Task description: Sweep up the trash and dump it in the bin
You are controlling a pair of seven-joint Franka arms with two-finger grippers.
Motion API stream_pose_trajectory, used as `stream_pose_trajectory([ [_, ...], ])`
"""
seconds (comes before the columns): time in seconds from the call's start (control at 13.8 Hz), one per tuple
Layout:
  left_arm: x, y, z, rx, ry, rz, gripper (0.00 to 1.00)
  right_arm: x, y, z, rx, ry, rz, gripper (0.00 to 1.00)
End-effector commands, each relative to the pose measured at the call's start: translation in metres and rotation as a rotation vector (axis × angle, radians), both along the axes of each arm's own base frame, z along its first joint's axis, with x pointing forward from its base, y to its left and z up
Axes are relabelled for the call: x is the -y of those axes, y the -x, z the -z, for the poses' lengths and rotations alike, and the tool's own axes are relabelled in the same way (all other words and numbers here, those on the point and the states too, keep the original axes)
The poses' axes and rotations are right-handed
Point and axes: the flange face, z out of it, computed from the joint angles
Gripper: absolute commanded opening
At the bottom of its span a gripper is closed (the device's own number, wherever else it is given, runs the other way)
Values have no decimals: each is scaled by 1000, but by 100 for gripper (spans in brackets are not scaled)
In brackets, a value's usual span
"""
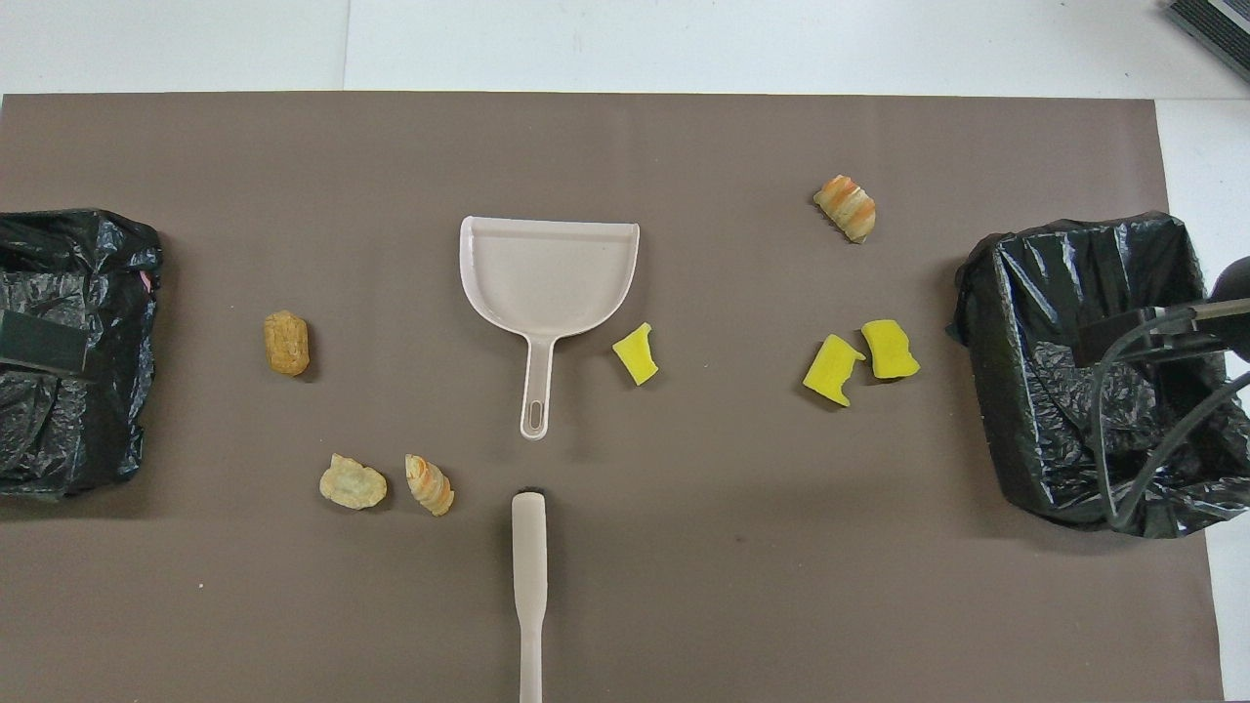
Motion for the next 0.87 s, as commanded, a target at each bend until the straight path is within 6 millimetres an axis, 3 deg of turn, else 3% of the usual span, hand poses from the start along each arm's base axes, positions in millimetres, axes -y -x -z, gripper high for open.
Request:
stream_pose_trajectory([
  [0.0, -5, 6, -1, -3, 11, 3, 100, -2, 10, 1, 4, -16, 22, 100],
  [0.8, -4, 6, 0, -1, 10, -14, 100, -5, 12, 3, -1, -22, 9, 100],
])
